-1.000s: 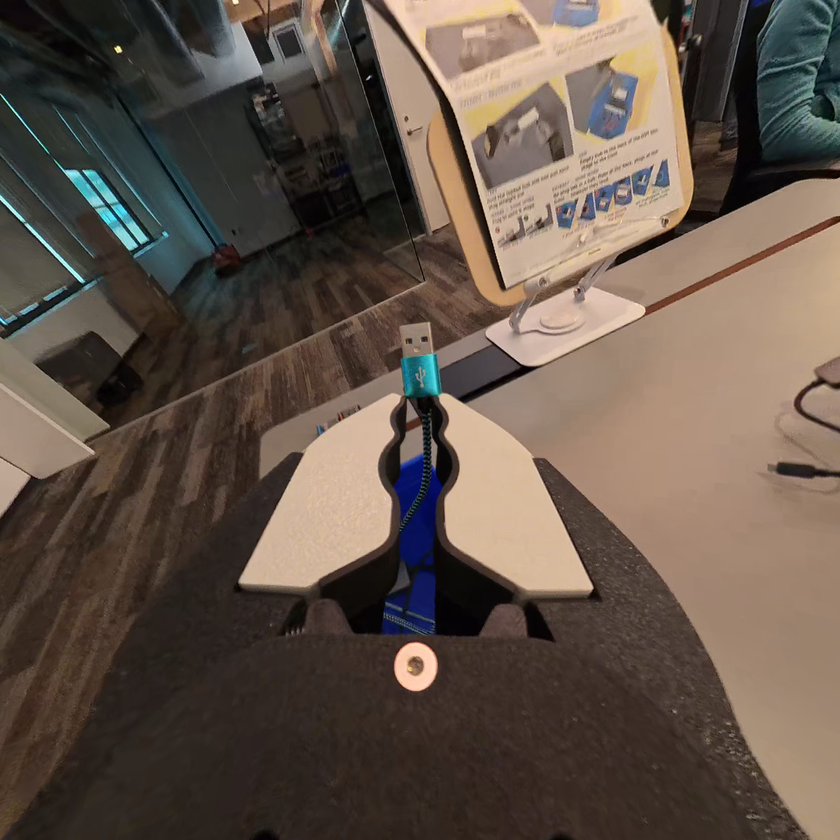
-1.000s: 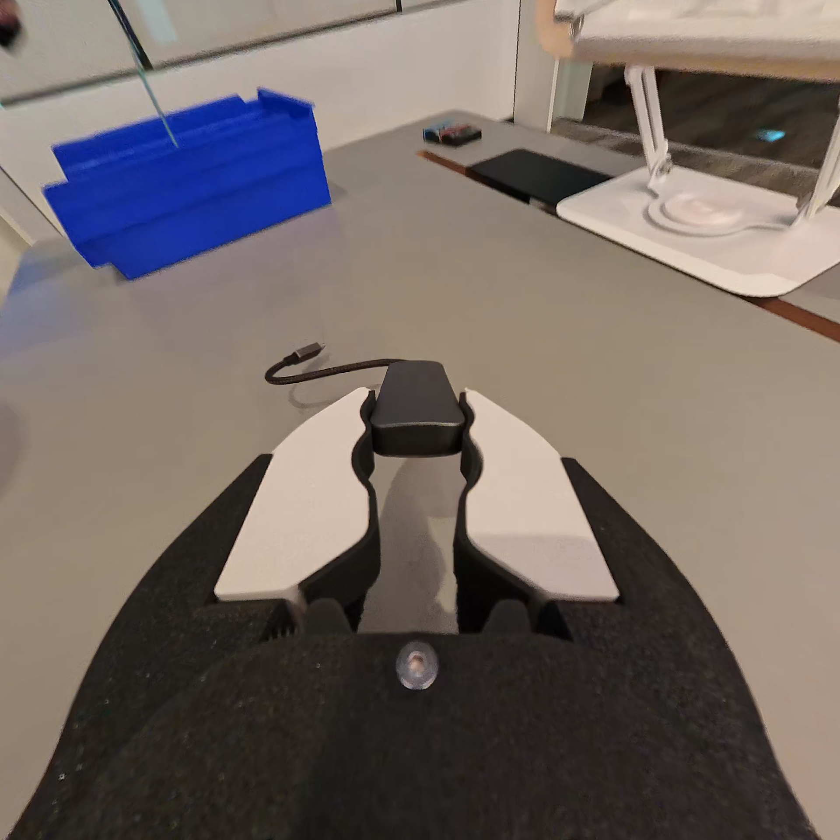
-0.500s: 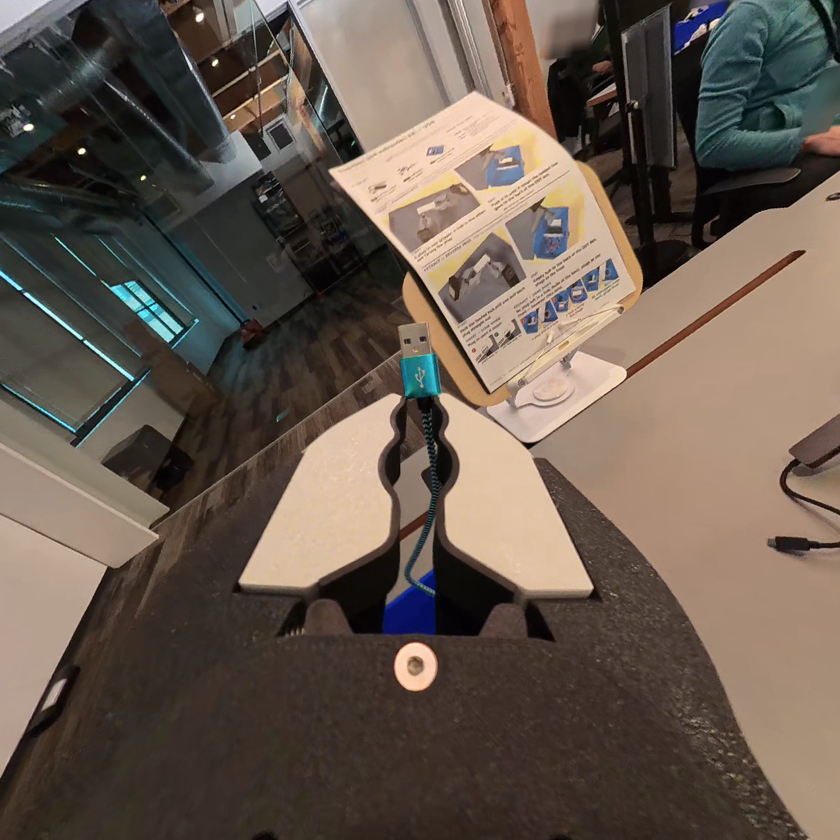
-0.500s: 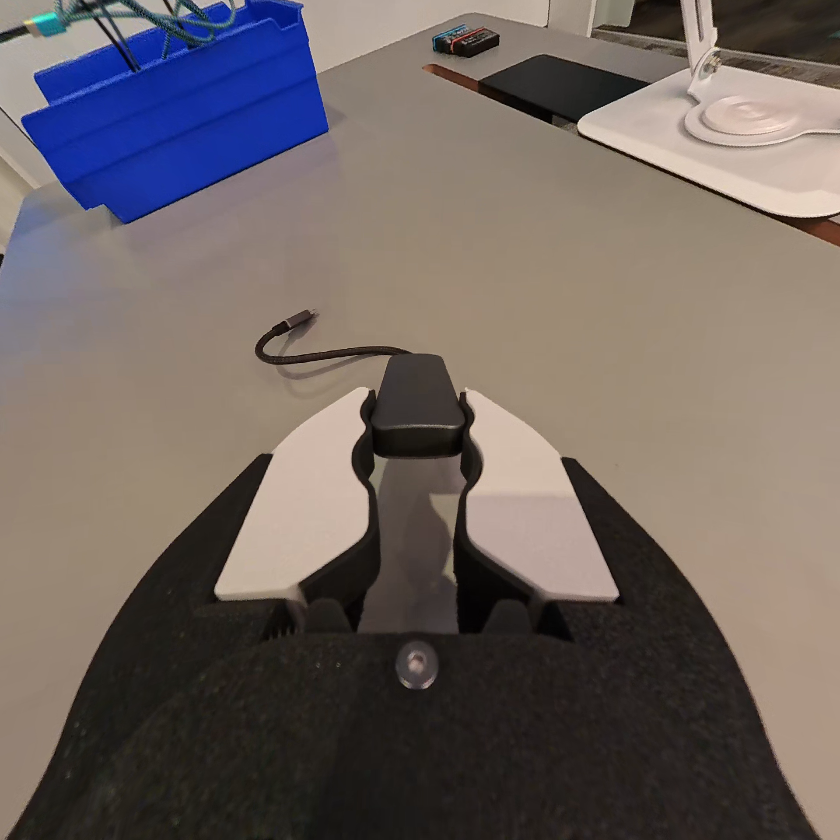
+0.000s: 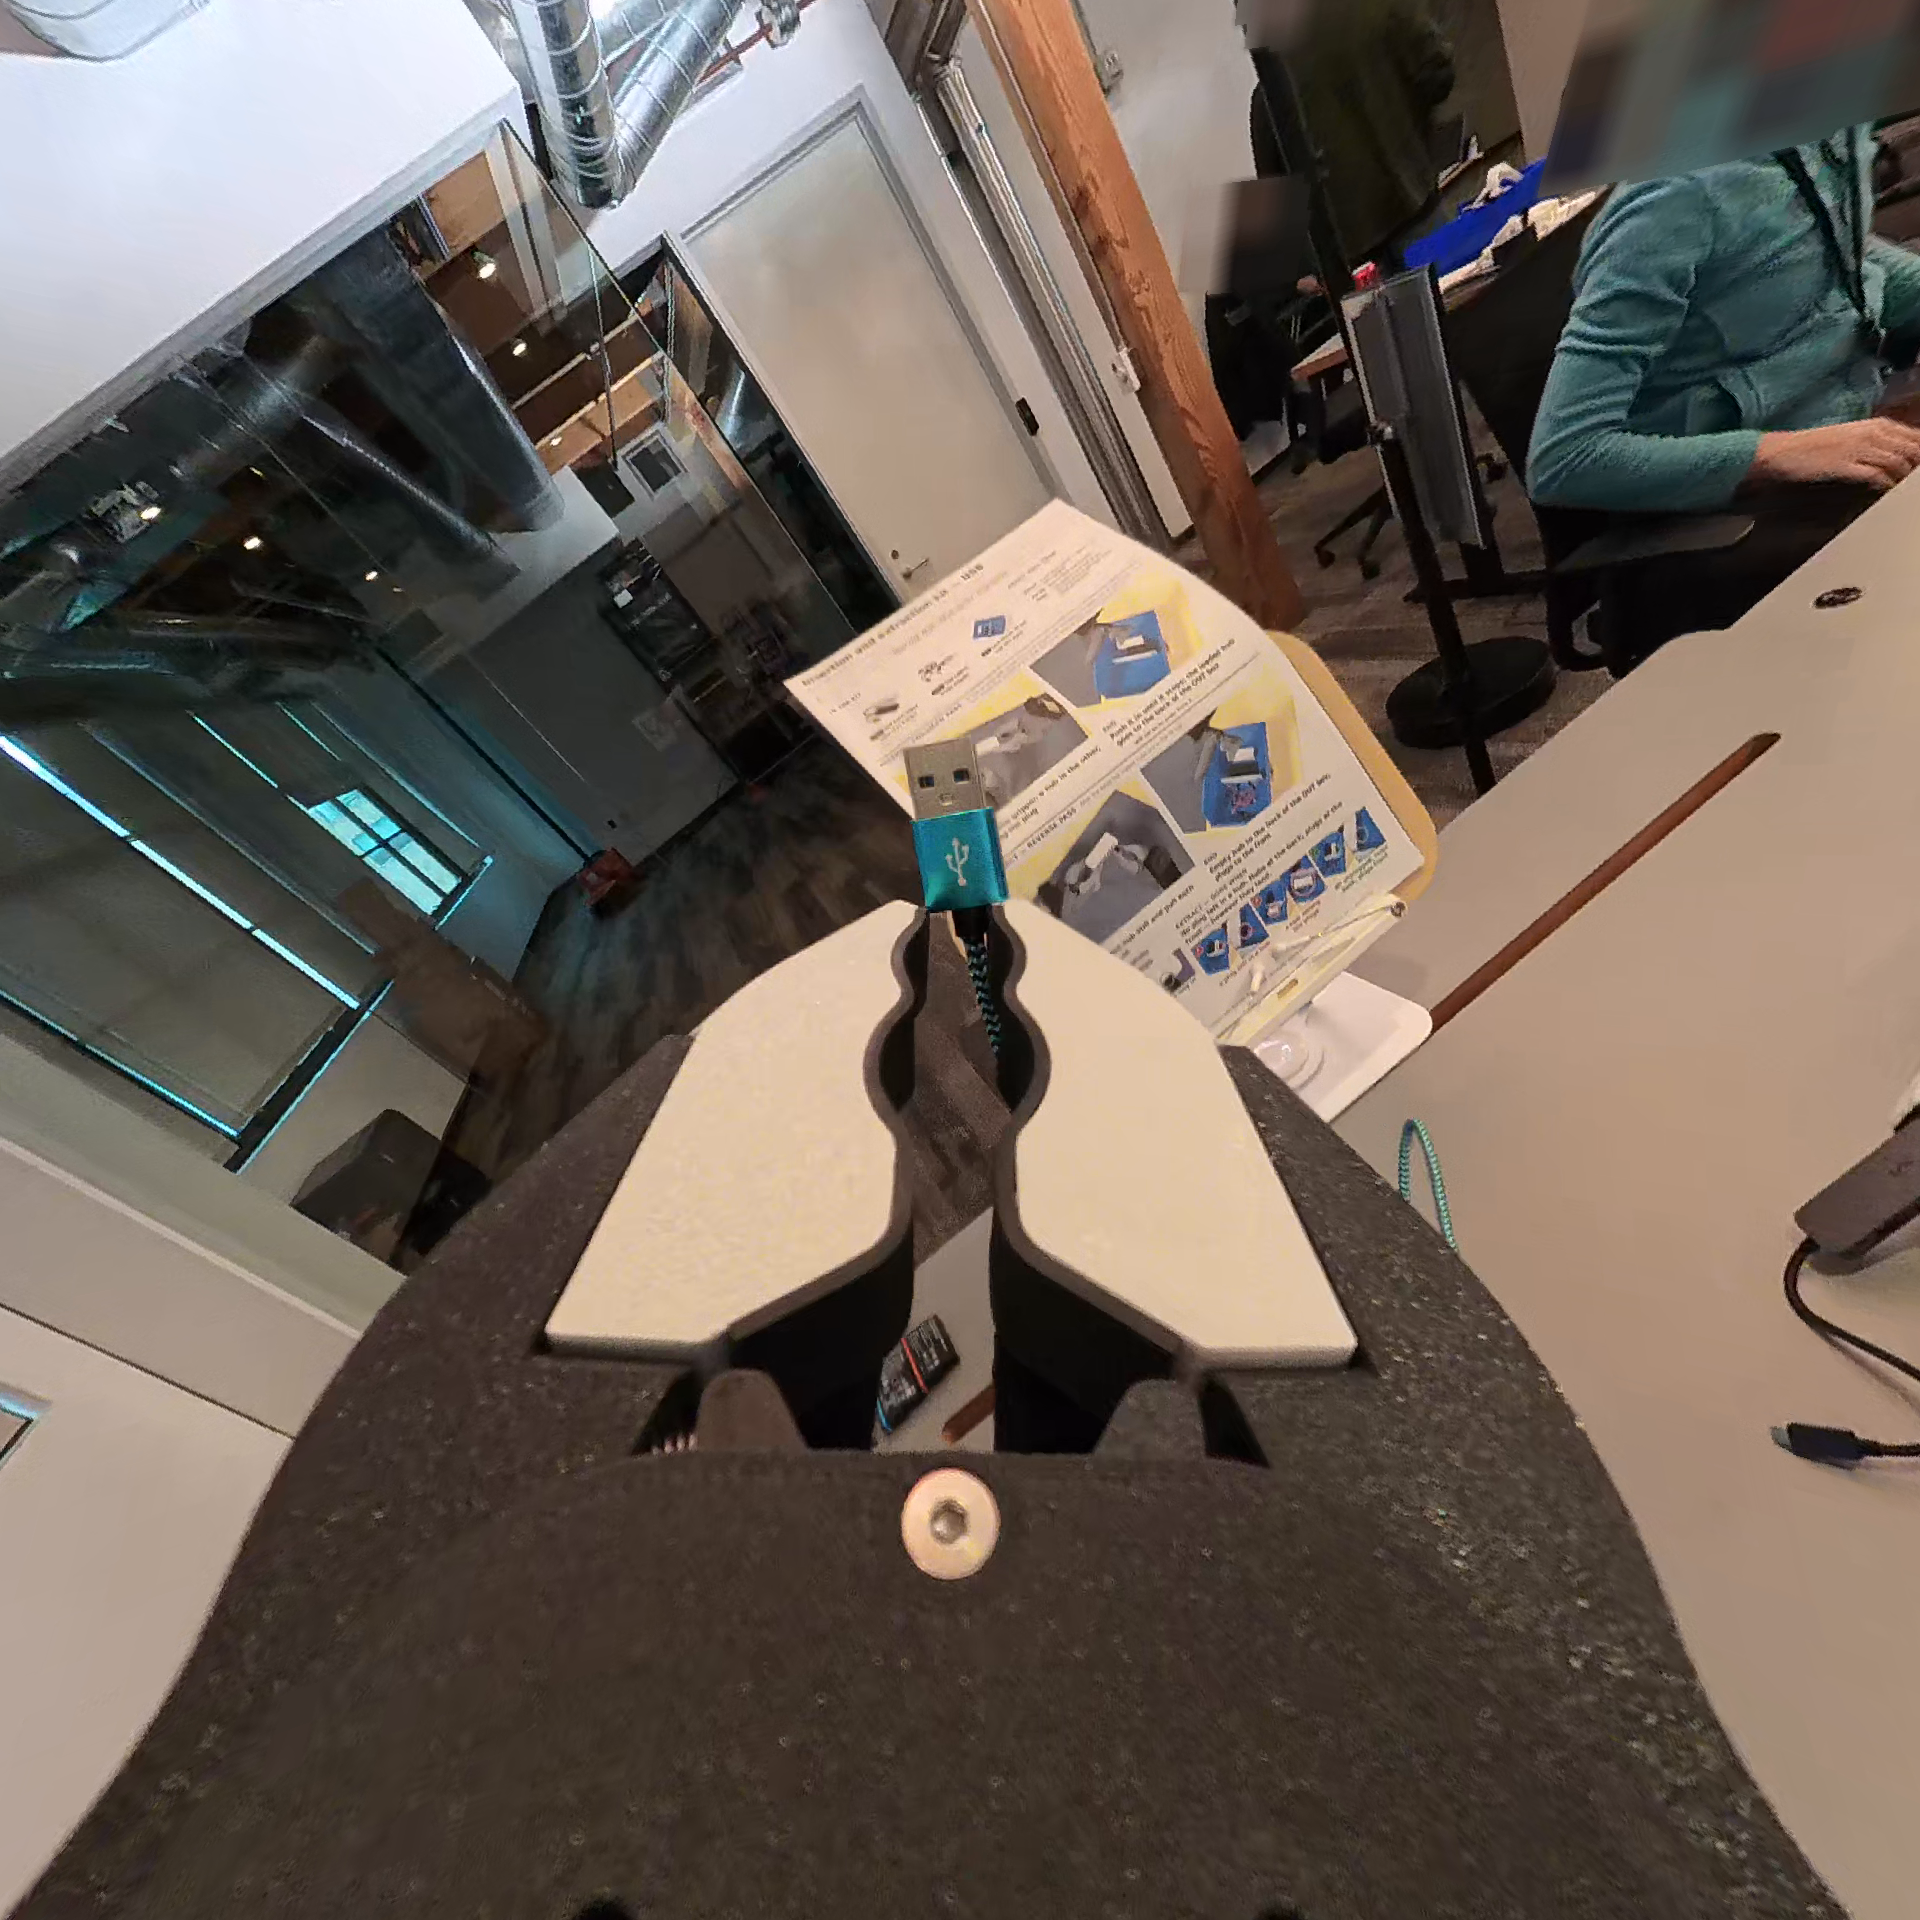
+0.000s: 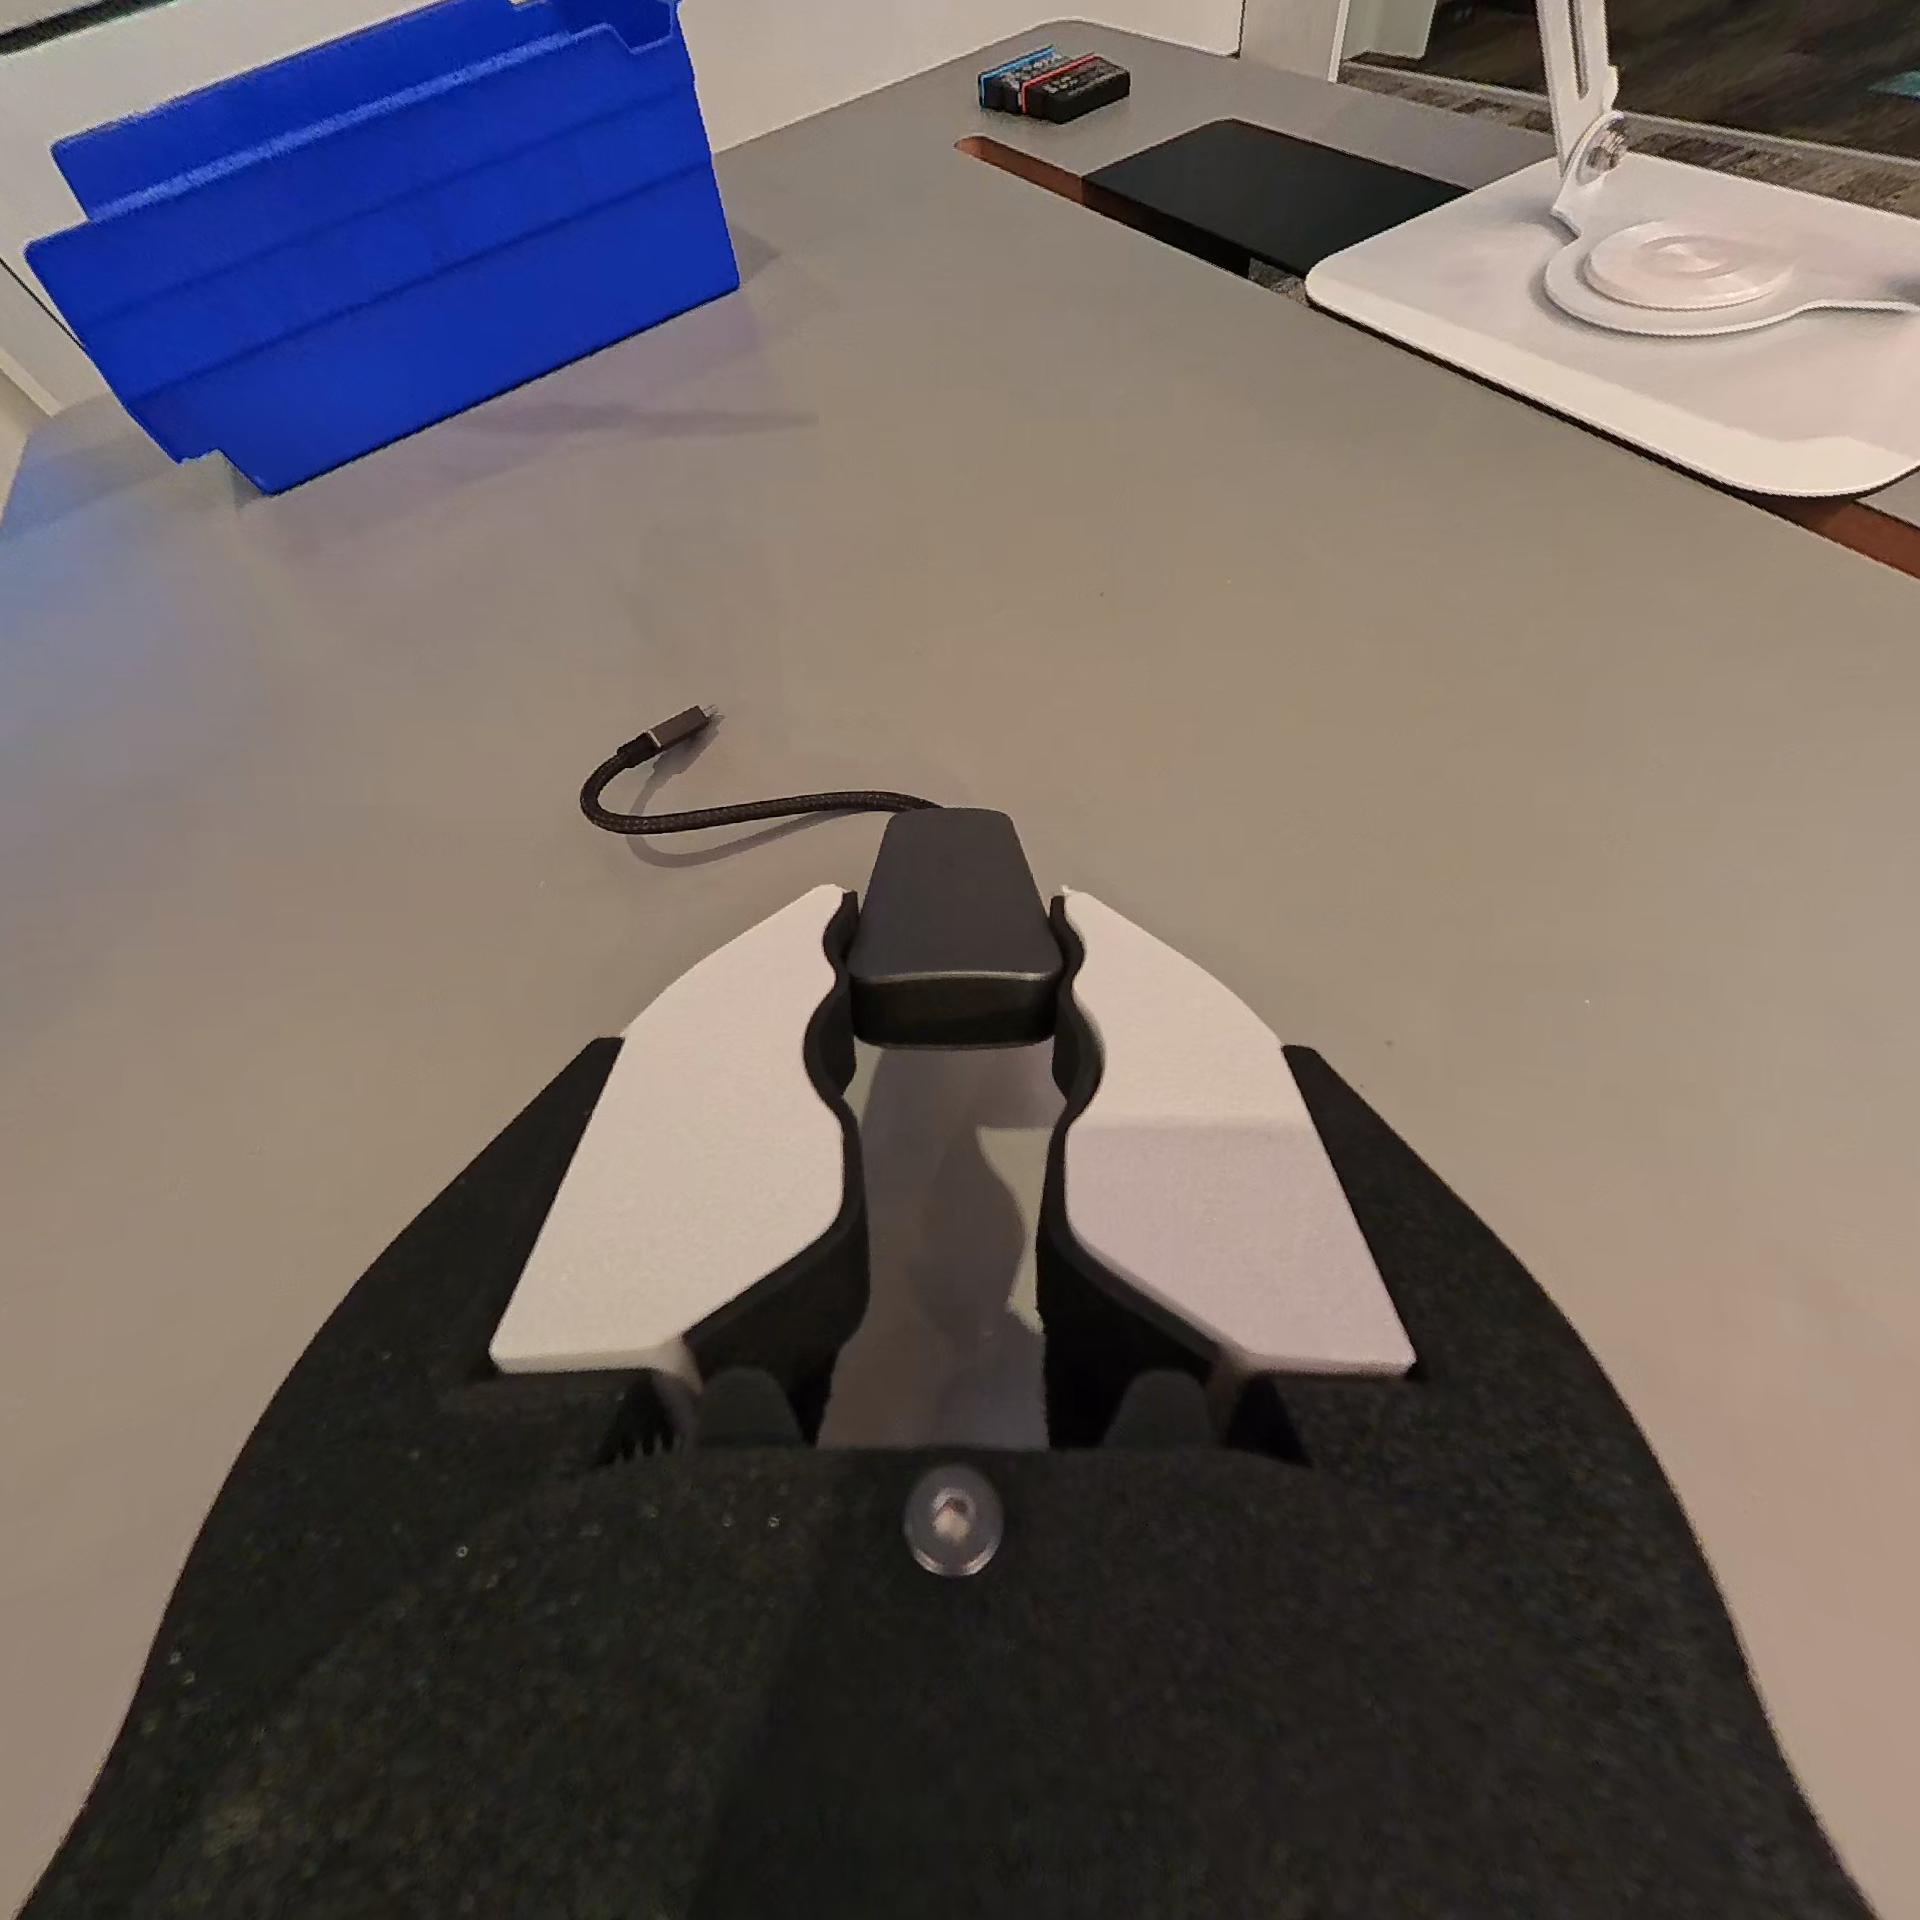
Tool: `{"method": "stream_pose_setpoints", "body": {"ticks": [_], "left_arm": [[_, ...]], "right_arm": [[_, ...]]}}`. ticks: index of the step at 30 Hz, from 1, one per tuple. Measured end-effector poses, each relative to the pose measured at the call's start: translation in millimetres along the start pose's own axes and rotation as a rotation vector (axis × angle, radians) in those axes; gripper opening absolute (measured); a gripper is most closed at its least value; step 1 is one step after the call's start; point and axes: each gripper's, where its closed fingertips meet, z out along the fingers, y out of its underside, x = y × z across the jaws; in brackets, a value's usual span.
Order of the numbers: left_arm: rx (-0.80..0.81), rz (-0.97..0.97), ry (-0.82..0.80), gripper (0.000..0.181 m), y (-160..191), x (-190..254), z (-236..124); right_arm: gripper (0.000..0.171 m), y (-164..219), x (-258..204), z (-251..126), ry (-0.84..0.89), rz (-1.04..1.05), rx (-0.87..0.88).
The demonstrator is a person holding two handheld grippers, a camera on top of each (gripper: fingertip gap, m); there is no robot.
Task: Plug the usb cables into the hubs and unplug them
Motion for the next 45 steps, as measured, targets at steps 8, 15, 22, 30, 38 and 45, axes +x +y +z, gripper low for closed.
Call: {"method": "stream_pose_setpoints", "body": {"ticks": [8, 15, 22, 30, 38, 45], "left_arm": [[-0.017, 0.036, -0.008, 0.010, 0.6, 14.5, -10.8], [-0.096, 0.040, -0.010, 0.010, 30.9, 21.6, -19.4], [-0.103, -0.022, -0.015, 0.010, 55.5, 17.5, -33.7], [-0.073, -0.075, 0.020, 0.010, 78.1, 29.6, -43.1], [-0.050, -0.125, 0.061, 0.010, 88.4, 36.9, -33.9], [-0.022, -0.135, 0.098, 0.010, 82.8, 39.5, -27.1]], "right_arm": [[0.034, 0.9, 0.3, -0.1, -0.010, 0.014, 0.007], [0.034, 2.5, -4.6, 2.2, -0.036, 0.021, 0.000], [0.047, -5.7, -13.6, -3.0, -0.047, -0.007, 0.041], [0.033, -165.6, -143.2, 11.6, -0.329, -0.502, 0.225], [0.026, -235.3, -222.6, 118.4, -0.698, -0.638, 0.142], [0.024, -225.5, -243.4, 166.7, -0.815, -0.694, 0.071]]}}
